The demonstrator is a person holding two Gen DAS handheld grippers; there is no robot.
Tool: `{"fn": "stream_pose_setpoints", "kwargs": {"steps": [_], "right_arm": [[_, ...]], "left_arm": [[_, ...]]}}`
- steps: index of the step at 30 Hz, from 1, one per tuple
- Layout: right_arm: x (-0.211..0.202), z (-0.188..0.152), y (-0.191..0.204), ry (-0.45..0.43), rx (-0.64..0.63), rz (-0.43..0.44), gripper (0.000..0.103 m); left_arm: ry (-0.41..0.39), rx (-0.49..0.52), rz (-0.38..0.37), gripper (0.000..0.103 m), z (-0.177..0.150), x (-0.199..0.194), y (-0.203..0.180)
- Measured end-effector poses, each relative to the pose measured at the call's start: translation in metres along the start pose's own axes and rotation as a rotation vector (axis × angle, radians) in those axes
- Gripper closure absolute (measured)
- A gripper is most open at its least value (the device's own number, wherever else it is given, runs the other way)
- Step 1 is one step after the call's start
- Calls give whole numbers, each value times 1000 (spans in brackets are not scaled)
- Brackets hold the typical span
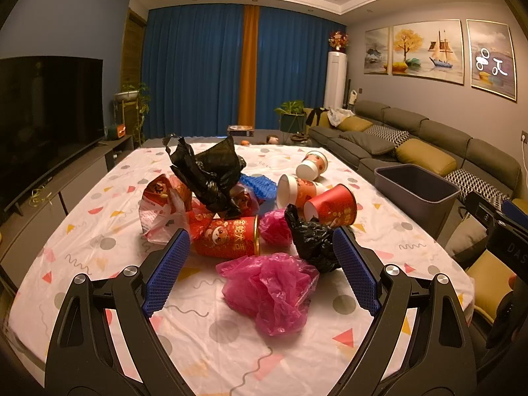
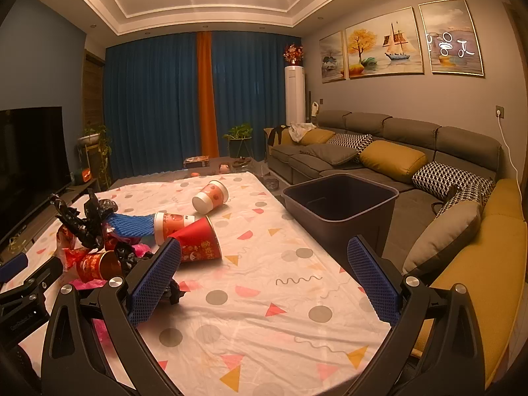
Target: Collect trash
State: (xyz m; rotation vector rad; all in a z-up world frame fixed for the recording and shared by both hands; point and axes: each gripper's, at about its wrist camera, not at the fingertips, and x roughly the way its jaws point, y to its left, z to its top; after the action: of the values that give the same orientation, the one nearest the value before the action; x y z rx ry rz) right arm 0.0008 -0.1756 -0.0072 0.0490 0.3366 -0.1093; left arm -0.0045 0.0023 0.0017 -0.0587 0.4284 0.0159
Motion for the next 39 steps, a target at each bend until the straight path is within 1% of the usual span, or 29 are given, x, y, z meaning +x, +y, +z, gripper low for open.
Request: {"fn": "stream_pose_setpoints", "kwargs": {"steps": [39], "right_arm": [[0,0,-4,-7,1,-7,5]], "left_arm": [[-5,-8,-2,16,2,-1,-1]]}}
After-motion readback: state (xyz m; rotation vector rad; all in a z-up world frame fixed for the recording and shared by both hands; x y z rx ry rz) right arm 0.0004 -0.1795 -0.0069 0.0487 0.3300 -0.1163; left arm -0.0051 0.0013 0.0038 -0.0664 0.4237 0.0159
